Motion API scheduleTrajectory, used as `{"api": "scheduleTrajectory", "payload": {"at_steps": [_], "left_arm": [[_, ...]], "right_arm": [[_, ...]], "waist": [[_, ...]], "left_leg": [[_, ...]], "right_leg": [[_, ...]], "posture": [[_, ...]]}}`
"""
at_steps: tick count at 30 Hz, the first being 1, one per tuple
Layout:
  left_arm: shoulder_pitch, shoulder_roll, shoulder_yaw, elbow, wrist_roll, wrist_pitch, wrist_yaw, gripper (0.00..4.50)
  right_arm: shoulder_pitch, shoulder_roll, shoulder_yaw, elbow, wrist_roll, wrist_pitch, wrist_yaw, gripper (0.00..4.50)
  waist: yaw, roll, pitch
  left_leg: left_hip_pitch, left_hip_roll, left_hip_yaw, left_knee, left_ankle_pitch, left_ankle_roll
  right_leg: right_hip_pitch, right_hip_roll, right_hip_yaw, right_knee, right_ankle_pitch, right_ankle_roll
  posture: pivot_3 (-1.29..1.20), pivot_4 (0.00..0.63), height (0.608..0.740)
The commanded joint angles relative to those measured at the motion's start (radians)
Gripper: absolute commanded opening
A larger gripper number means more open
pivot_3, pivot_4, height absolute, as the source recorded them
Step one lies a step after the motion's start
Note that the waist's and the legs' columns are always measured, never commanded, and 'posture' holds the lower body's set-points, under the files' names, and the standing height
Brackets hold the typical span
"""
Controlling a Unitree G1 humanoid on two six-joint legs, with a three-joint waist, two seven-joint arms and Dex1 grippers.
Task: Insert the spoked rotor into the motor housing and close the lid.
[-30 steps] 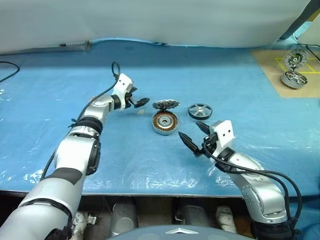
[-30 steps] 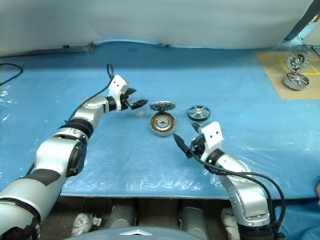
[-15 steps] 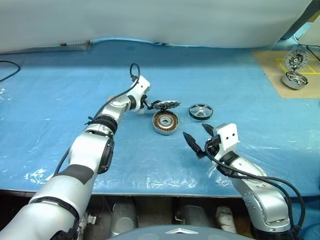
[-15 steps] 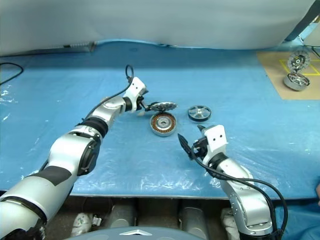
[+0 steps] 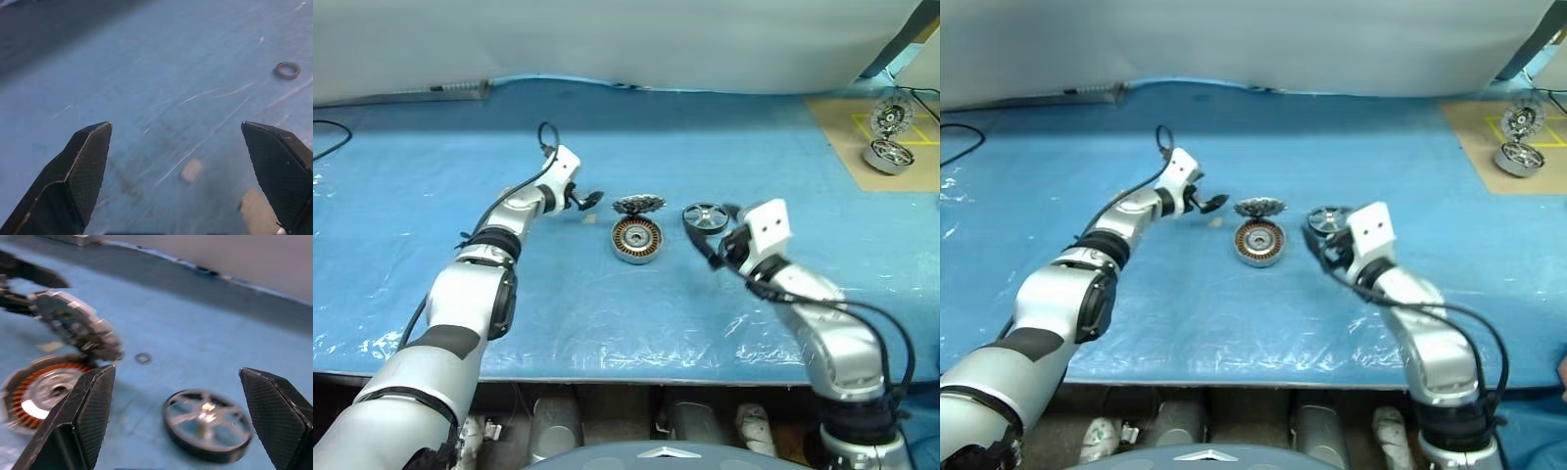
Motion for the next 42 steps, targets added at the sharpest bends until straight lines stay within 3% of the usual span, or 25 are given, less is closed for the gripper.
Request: {"api": "scheduleTrajectory", "payload": {"at_steps": [1,5,9,13,18,26,42], "left_arm": [[0.082,0.02,0.02,-0.081,-0.043,-0.072,-0.059,4.5],[0.272,0.026,0.046,-0.309,-0.129,-0.104,-0.13,4.5],[0.511,0.022,0.057,-0.716,-0.235,0.024,-0.147,4.5],[0.724,0.021,0.054,-1.083,-0.314,0.184,-0.103,4.5],[0.887,0.003,0.031,-1.359,-0.342,0.338,-0.01,4.5],[0.969,-0.027,-0.026,-1.536,-0.356,0.455,0.074,4.5],[1.043,-0.054,-0.088,-1.58,-0.361,0.443,0.107,4.5]], "right_arm": [[-0.141,-0.039,0.017,0.124,-0.04,0.0,0.029,4.3],[-0.349,-0.057,0.114,0.426,-0.131,-0.046,0.076,4.3],[-0.53,-0.024,0.194,0.765,-0.207,-0.137,0.116,4.3],[-0.683,0.053,0.188,1.086,-0.215,-0.246,0.148,4.3],[-0.798,0.134,0.158,1.348,-0.208,-0.388,0.19,4.3],[-0.851,0.235,0.118,1.544,-0.21,-0.507,0.235,4.3],[-0.852,0.31,0.078,1.671,-0.261,-0.629,0.125,4.3]], "waist": [[0.002,0.0,0.0],[0.001,0.0,0.0],[-0.004,0.0,0.0],[-0.022,0.0,0.001],[-0.03,0.001,0.001],[-0.03,0.002,0.001],[-0.053,0.002,0.001]], "left_leg": [[0.0,0.0,0.0,0.0,0.0,0.0],[0.001,0.0,0.0,0.0,0.0,0.0],[-0.001,0.003,0.001,0.0,0.0,0.0],[-0.002,0.006,0.003,0.0,0.0,0.0],[-0.002,0.01,0.005,0.0,0.0,0.001],[-0.002,0.011,0.006,0.005,0.0,0.001],[-0.007,0.012,0.007,0.01,0.0,0.007]], "right_leg": [[0.0,0.0,0.0,0.0,0.0,0.0],[0.0,0.0,-0.001,0.0,0.0,-0.001],[-0.002,0.0,-0.003,0.001,-0.002,-0.006],[-0.003,0.001,-0.004,0.002,-0.004,-0.009],[-0.004,0.003,-0.005,0.003,-0.006,-0.012],[-0.009,0.003,-0.004,0.011,-0.008,-0.016],[-0.016,0.003,-0.004,0.017,-0.009,-0.018]], "posture": [[0.0,0.15,0.74],[0.0,0.15,0.74],[0.0,0.15,0.74],[0.0,0.15,0.74],[0.0,0.15,0.74],[0.0,0.15,0.74],[0.0,0.15,0.74]]}}
